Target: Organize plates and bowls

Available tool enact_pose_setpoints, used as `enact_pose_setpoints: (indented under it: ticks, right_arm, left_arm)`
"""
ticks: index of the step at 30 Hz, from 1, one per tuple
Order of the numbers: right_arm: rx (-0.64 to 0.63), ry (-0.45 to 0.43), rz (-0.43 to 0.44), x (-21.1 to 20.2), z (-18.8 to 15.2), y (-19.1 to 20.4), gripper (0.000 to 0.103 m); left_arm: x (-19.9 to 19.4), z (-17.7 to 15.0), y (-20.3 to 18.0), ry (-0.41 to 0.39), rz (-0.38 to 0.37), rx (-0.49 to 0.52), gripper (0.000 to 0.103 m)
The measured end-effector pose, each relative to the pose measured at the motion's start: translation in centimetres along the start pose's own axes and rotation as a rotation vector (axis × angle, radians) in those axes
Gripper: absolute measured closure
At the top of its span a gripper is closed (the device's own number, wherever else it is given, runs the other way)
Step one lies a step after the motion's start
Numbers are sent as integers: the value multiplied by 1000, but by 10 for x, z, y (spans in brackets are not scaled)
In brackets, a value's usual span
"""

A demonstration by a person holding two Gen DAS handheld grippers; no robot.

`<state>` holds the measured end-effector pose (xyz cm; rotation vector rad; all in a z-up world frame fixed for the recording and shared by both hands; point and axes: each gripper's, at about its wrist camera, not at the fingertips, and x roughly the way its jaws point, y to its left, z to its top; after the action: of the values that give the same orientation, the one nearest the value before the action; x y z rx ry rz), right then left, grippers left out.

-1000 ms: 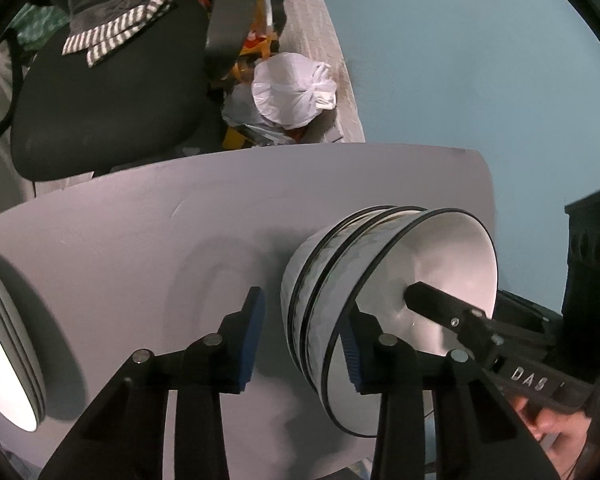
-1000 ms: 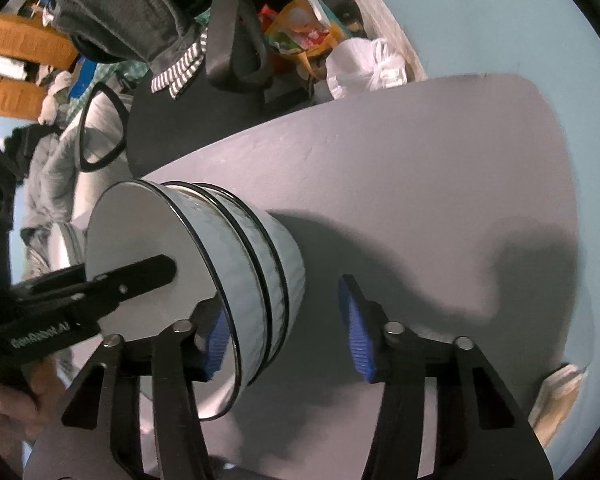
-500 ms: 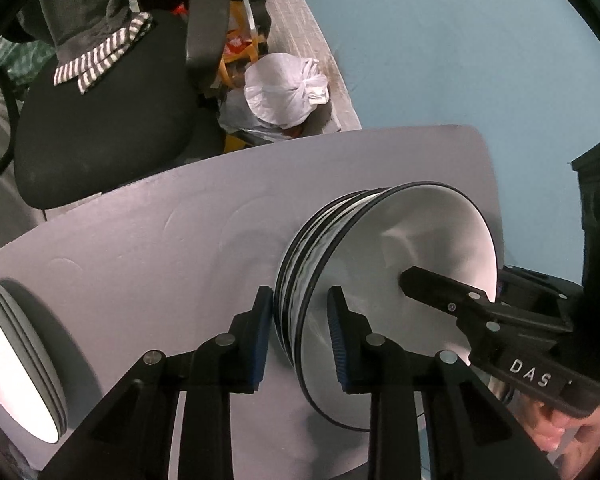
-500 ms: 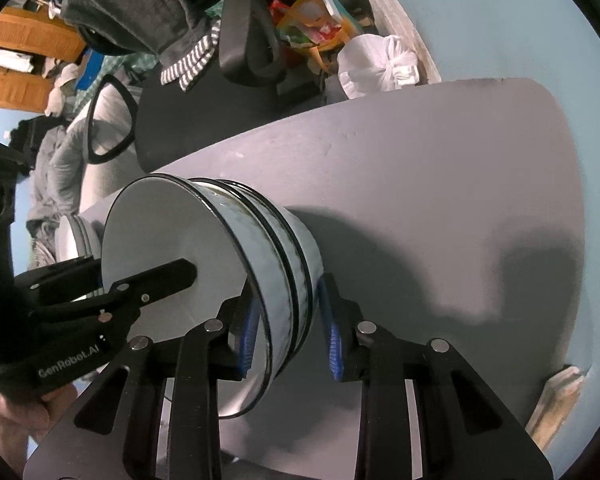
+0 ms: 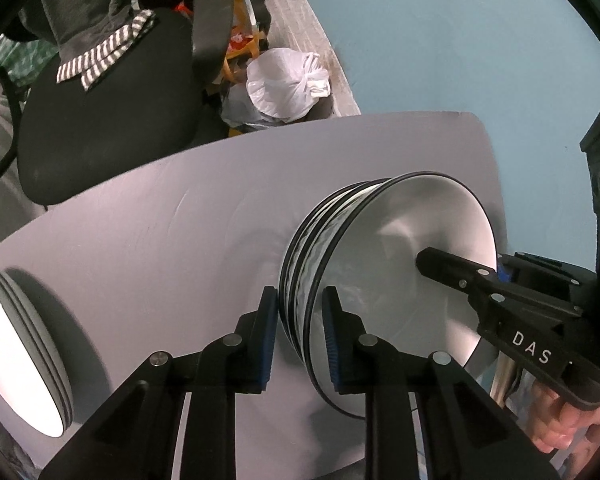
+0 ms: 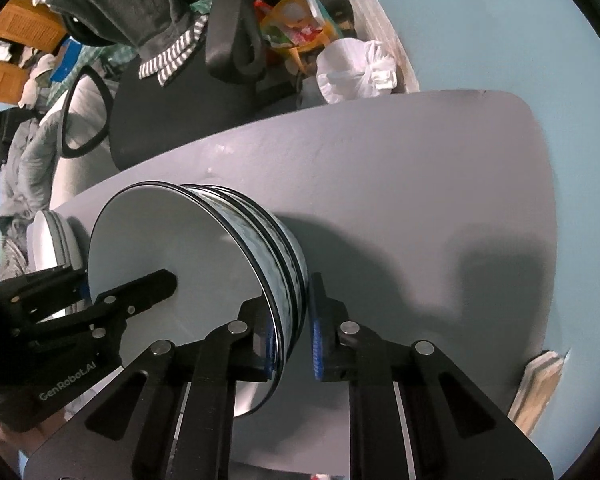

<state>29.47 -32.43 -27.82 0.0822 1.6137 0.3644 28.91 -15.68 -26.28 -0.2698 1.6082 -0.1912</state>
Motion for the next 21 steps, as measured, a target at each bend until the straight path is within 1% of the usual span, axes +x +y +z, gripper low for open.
enact_pose_setpoints:
  ticks: [3, 11, 21]
  right_arm:
    - [10, 16, 16, 3, -5, 2, 89]
    - [-14, 45, 25, 10, -21, 25, 89]
    - [-57, 84, 31, 23, -30, 62, 89]
  left_arm:
    - [-3, -6, 3, -8, 9, -1, 82]
    - [-9, -29, 18, -11, 24, -18, 82]
    - [-21, -56, 53, -17, 25, -74, 82]
